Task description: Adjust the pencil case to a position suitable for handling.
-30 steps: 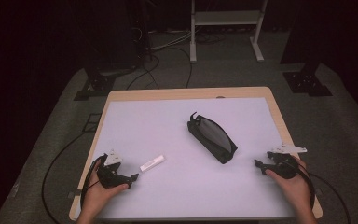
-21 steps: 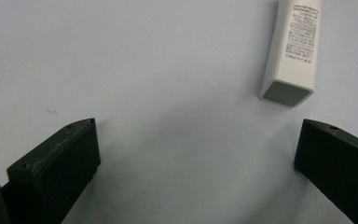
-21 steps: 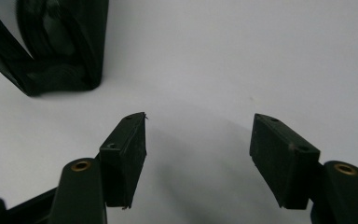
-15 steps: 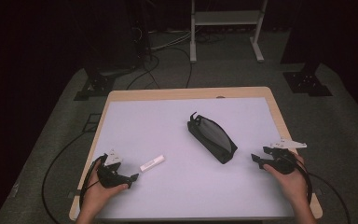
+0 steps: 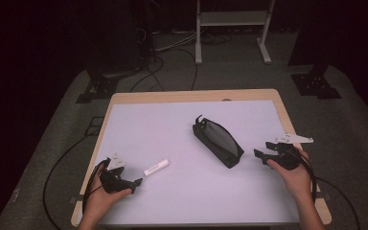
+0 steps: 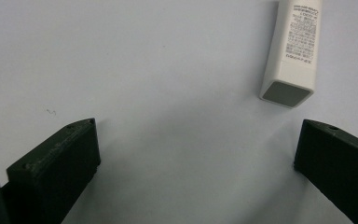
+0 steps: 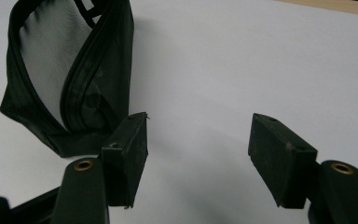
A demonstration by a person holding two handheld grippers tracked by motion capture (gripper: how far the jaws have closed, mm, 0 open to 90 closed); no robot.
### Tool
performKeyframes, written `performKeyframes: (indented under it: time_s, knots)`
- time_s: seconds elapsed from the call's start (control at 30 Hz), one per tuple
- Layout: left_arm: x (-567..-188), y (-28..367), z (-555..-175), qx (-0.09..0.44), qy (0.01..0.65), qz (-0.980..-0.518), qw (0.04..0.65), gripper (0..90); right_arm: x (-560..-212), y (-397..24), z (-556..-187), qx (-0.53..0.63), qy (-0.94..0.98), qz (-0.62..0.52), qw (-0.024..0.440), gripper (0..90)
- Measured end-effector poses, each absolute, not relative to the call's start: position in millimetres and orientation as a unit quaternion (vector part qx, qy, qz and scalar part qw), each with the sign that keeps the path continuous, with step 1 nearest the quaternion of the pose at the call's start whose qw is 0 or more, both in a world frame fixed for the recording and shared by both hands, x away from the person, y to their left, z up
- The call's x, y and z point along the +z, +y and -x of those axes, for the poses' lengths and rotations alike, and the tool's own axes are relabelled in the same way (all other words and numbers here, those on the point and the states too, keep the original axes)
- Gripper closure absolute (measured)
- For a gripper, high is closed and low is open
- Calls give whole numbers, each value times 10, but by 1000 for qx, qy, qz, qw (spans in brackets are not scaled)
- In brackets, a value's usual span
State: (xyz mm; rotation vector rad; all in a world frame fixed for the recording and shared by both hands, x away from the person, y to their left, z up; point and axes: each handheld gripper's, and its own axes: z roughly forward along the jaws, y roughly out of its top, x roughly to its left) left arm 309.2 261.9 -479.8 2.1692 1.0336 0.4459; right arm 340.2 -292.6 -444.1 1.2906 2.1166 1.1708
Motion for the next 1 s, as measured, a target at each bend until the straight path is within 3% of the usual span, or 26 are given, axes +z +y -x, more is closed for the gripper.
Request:
performKeyframes:
  time_s: [1.0]
  knots:
    - [-4798, 2619, -3092, 172, 397, -834, 341, 0, -4102, -2516, -3721, 441, 769, -421, 192, 376]
